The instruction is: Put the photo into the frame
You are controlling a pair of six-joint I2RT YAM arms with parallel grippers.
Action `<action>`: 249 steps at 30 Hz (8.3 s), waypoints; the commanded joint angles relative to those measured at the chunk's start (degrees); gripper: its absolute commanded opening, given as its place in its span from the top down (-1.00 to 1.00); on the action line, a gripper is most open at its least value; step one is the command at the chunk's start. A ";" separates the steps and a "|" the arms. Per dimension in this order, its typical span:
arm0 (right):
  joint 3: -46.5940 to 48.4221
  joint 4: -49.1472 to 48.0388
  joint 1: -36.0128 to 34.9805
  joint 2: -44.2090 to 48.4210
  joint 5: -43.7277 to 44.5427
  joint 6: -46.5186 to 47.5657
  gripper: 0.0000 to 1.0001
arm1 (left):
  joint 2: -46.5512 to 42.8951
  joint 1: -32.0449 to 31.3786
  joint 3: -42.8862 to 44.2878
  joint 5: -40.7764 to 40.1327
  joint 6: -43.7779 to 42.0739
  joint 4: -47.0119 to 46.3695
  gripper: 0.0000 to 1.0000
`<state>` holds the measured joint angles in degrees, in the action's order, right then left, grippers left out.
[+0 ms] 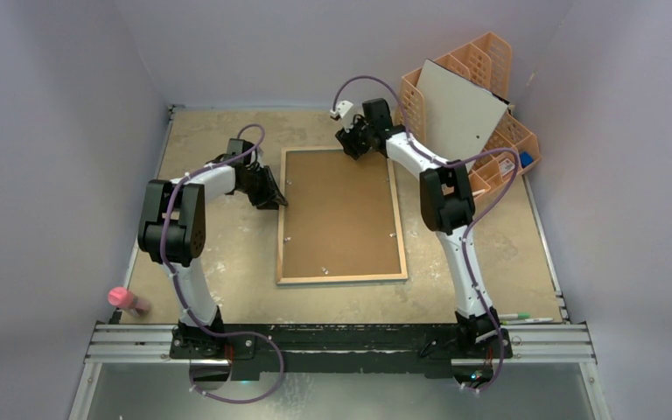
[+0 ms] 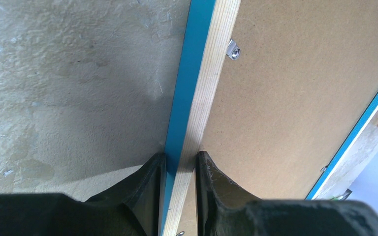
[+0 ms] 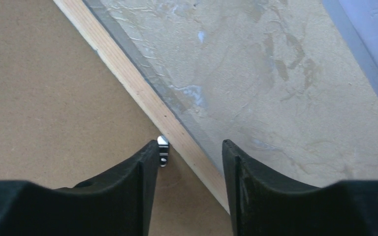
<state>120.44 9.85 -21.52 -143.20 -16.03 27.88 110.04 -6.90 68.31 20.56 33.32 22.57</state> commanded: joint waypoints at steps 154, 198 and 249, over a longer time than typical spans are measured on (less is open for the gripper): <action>-55.22 11.76 -30.99 37.86 -6.07 -48.25 0.18 | -3.79 1.80 -10.28 1.04 -1.89 0.24 0.39; -8.05 18.93 -31.36 12.32 32.24 -69.71 0.08 | -31.76 4.68 -21.65 -15.26 4.22 4.39 0.11; 11.94 25.63 -33.38 13.35 26.43 -70.24 1.00 | -38.17 6.90 -34.16 17.28 7.35 -11.04 -0.11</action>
<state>128.99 39.70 -55.40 -139.44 13.78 -41.63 71.61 -0.23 34.46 34.70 40.03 13.37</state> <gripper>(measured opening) 0.047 0.551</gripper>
